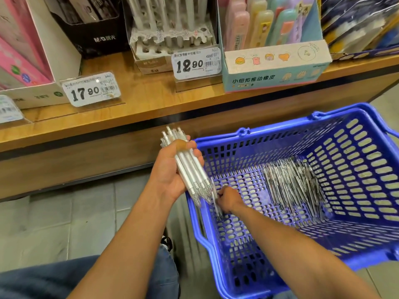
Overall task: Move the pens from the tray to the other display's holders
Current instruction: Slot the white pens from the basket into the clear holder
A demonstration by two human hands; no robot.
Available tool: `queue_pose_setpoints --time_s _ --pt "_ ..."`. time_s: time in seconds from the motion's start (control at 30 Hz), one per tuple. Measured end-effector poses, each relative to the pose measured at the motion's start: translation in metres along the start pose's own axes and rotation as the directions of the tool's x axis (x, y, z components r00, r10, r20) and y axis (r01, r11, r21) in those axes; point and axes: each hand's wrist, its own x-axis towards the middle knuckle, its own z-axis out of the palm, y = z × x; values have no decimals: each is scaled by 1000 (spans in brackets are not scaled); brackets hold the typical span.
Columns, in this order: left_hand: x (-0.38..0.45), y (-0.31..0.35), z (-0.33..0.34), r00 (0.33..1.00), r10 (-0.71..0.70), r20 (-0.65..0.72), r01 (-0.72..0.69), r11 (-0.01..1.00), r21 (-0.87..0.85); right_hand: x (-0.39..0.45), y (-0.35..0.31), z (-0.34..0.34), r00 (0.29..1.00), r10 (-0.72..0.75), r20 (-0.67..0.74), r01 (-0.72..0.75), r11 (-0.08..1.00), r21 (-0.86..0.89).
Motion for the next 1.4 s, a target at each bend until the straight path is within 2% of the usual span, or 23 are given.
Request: queue_pose_setpoints --time_s 0.13,0.33,0.5,0.6,0.67,0.77,0.8,0.97,1.03,1.13,1.2,1.3,1.33,1.4 --pt "-2 -3 -2 1000 -9 -2 9 1000 26 5 0 10 999 -35 22 37 997 -69" --pt "-3 -1 -1 1000 -26 4 26 999 45 -4 1 -5 1000 -10 -2 10 996 87" --pt "-6 -4 4 999 -39 -19 40 998 58 -56 2 -52 980 -168 -106 190 951 244" --pt "-7 -7 7 996 -60 -61 65 993 94 -104 -8 -81 929 -244 -278 338 868 365" --pt "-8 -10 8 995 -66 -79 74 991 111 -134 -26 -99 868 -261 -422 460 742 488" --pt "-6 -11 9 994 -71 -77 79 992 96 -168 -63 -115 791 -314 -526 600 570 562" --pt "-7 -11 9 994 -90 -60 94 993 76 -174 -73 -116 774 -334 -537 622 559 549" --pt "-10 -8 14 993 -117 10 116 992 39 -177 -99 -114 745 -392 -539 623 698 353" --pt "-11 -9 15 992 -117 44 115 993 39 -174 -100 -113 717 -402 -569 638 708 304" --pt "-8 -11 13 994 -110 16 109 991 77 -172 -98 -110 642 -475 -602 694 693 193" --pt "-5 -11 10 995 -98 4 98 992 79 -168 -93 -110 660 -490 -569 712 649 268" --pt "-2 -9 6 999 -35 -17 37 994 108 -147 -72 -112 747 -336 -574 642 589 491" --pt "-1 -8 4 999 -22 -25 24 993 114 -134 -62 -112 781 -266 -565 593 602 535" --pt "-1 -8 0 1000 -19 -23 21 993 113 -104 -41 -103 858 -176 -483 453 702 549"
